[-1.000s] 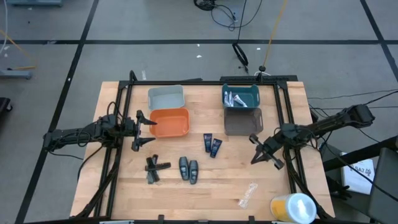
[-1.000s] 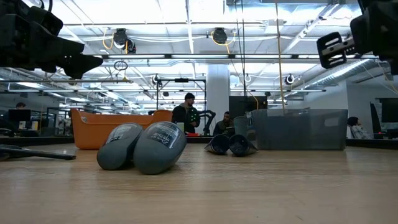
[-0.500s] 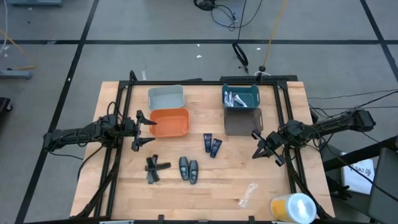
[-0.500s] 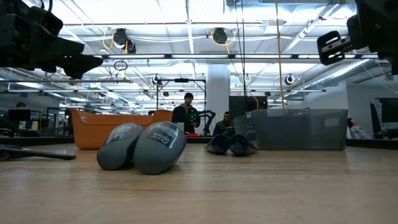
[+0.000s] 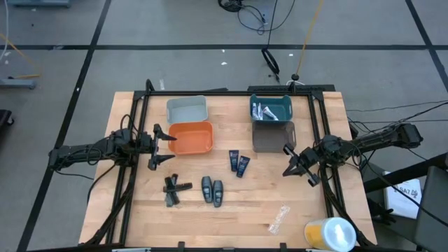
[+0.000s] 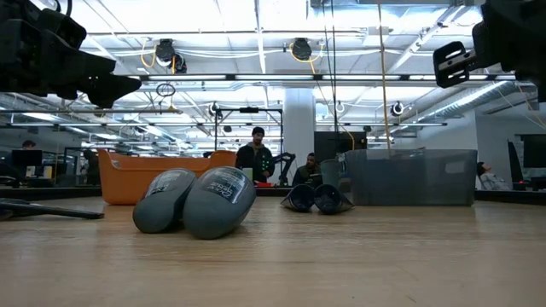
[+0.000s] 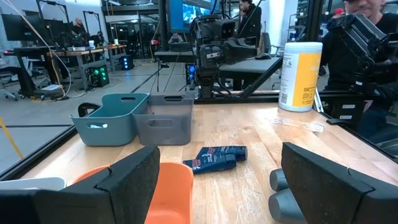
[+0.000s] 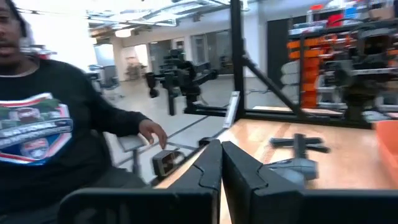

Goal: Pick & Place Travel size toiletries
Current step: Put the blue shaving cream into the black bin

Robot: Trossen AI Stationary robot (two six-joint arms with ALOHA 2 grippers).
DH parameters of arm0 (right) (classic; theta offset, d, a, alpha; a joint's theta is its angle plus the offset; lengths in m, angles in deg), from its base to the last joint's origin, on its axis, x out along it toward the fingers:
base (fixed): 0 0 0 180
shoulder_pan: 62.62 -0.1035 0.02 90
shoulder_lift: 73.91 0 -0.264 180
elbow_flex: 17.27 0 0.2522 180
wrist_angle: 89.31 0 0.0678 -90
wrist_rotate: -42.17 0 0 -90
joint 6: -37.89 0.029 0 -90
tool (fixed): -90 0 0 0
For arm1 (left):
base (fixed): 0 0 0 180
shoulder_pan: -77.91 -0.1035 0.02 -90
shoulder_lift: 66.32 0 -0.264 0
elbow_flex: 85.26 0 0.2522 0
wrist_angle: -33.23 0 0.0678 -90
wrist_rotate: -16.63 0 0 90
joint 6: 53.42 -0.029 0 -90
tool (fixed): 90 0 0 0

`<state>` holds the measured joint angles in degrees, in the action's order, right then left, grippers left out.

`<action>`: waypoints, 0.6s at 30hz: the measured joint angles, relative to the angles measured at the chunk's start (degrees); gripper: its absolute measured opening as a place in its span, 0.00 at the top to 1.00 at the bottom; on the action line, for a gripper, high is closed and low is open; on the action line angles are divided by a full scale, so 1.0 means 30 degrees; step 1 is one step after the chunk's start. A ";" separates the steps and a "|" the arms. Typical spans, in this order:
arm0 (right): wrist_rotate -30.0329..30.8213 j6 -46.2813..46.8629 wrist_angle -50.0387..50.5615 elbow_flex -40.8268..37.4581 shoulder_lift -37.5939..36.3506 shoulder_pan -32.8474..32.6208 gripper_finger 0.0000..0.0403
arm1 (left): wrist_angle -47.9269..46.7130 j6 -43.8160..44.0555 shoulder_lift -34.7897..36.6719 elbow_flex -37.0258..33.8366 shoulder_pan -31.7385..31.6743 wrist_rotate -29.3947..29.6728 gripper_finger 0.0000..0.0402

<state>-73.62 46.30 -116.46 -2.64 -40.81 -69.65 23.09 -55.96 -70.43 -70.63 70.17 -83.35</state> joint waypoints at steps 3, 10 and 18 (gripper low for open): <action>0.0773 -0.0101 -0.0015 0.0000 0.0000 0.0042 1.00 | 0.0000 0.0000 -0.0003 0.0000 0.0003 0.0000 0.18; 0.1315 -0.0319 -0.0254 -0.0007 0.0000 0.0680 1.00 | 0.0000 0.0000 0.0002 0.0000 -0.0002 -0.0003 0.18; 0.2224 -0.0310 0.0444 -0.0007 0.0015 0.1761 1.00 | 0.0007 0.0000 0.0001 0.0000 0.0001 0.0000 0.18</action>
<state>-66.94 45.37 -115.13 -2.66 -40.77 -64.36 23.11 -55.96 -70.42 -70.63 70.18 -83.35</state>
